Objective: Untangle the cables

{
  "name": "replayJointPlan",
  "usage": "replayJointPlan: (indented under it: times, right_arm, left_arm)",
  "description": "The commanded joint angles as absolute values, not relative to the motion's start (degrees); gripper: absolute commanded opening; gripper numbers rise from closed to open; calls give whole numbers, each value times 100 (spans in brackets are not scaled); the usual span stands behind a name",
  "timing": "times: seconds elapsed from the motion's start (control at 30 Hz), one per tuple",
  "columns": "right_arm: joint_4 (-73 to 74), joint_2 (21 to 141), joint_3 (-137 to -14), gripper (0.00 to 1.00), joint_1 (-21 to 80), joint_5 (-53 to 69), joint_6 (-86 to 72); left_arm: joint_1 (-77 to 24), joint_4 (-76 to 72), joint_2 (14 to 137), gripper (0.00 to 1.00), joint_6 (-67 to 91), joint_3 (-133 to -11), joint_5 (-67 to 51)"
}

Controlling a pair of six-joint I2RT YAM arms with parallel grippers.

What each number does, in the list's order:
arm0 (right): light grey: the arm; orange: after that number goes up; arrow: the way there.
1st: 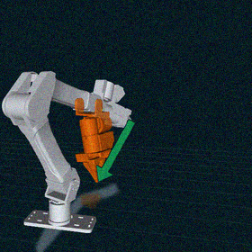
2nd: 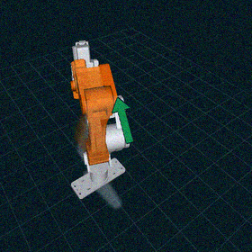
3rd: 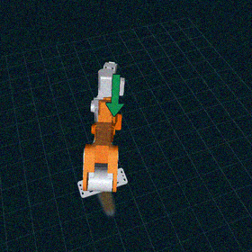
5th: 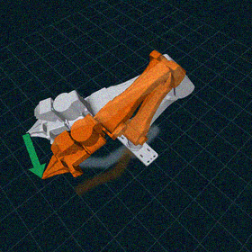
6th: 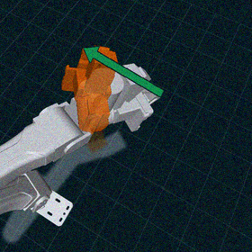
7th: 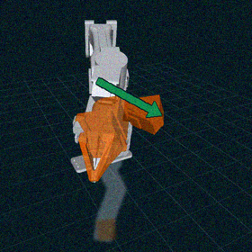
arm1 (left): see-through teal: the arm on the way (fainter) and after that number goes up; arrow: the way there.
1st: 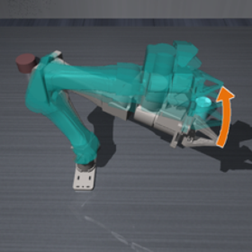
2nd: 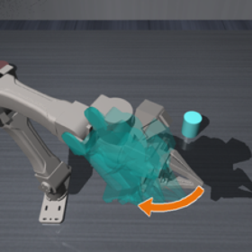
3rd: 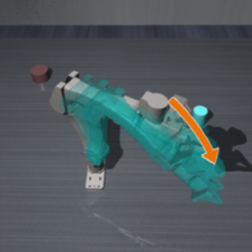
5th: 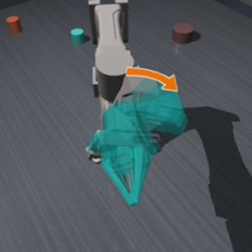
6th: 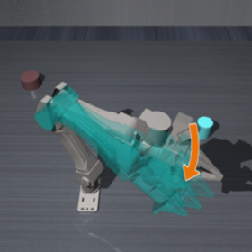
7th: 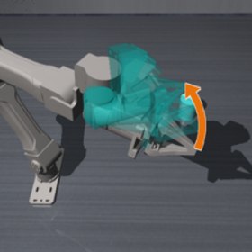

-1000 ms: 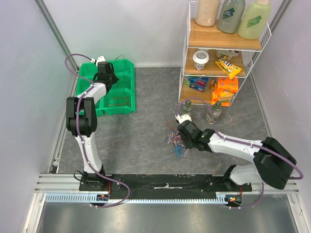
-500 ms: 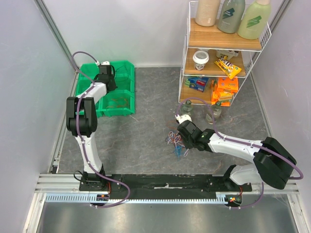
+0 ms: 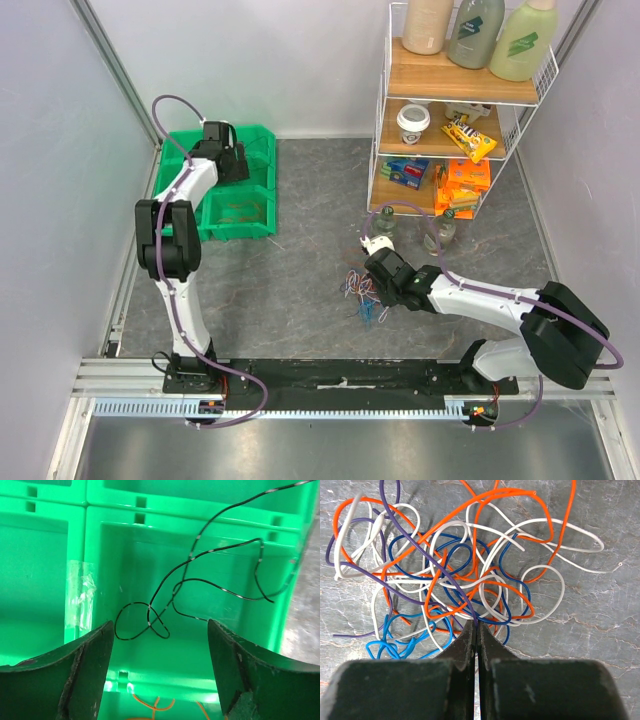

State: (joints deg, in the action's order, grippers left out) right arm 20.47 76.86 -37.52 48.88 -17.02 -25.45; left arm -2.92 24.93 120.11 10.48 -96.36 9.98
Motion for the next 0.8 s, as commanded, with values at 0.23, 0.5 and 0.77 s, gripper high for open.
replayJointPlan:
  times: [0.23,0.5,0.77]
  right_arm:
    - [2013,7778,-3911,0,4834,-1811,-2496]
    - [2021,7787,-3937,0,4825,-1740,-2470]
    - [2136,7857,-4025,0,4825,-1617,-2435]
  left_arm:
    - [-290,1926,11021,80,949,-9737,-237]
    - [-299,967,12145,81,1266,-10580,-632]
    - [-316,782,13227,79,985,-11469,-1292]
